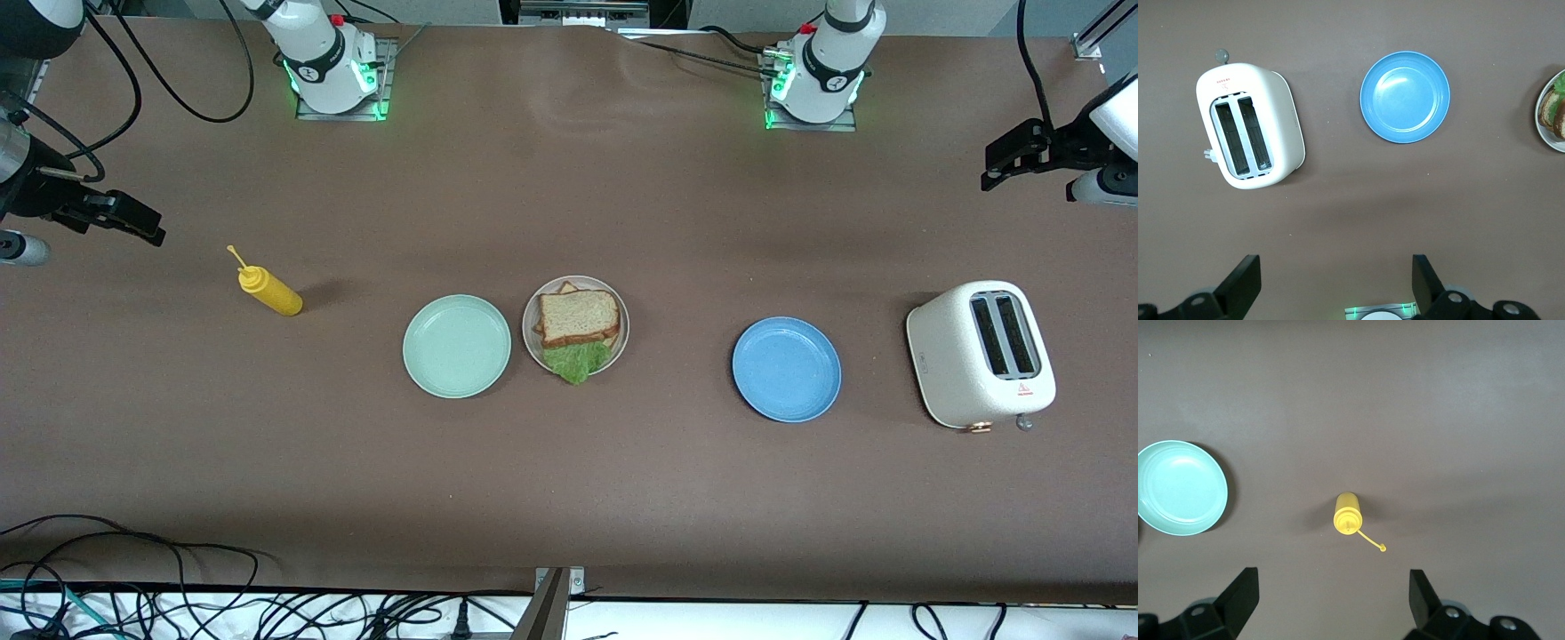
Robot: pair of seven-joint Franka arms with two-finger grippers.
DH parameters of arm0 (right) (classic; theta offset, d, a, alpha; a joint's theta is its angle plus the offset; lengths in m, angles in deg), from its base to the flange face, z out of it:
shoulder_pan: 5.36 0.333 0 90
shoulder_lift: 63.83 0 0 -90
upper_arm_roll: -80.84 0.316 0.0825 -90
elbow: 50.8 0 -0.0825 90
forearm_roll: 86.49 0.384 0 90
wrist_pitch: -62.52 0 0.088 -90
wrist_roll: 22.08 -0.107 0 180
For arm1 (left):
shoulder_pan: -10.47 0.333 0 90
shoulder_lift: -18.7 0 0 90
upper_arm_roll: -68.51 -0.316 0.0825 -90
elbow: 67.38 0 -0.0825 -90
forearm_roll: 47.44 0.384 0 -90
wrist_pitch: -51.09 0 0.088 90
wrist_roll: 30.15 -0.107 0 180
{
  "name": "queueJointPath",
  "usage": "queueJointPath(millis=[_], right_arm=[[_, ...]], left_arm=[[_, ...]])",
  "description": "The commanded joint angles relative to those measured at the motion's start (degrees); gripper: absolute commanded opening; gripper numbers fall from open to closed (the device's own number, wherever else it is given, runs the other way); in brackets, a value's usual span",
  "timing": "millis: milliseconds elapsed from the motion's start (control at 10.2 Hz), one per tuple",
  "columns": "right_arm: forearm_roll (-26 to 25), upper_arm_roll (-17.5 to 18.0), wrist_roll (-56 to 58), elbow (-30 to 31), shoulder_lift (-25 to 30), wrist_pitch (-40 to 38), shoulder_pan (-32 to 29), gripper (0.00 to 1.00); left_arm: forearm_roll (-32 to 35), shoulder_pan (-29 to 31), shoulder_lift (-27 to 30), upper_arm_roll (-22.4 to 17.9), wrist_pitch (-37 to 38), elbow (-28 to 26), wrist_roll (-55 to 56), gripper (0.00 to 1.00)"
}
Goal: Make sandwich on beige plate with both arms
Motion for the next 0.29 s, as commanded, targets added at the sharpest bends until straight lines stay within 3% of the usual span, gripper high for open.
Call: queueJointPath(millis=[0,196], right_arm=[[1.2,-0.5,0.8,0.3,0.7,-0.2,0.2,1.00],[1.2,-0.5,0.9,0.3,0.5,-0.3,0.2,1.00]], left_arm=[[0.0,0.4,-0.2,0.2,0.1,0.8,0.1,1.00],[0.0,0.5,-0.1,0.1,0.1,0.8,0.1,1.00]])
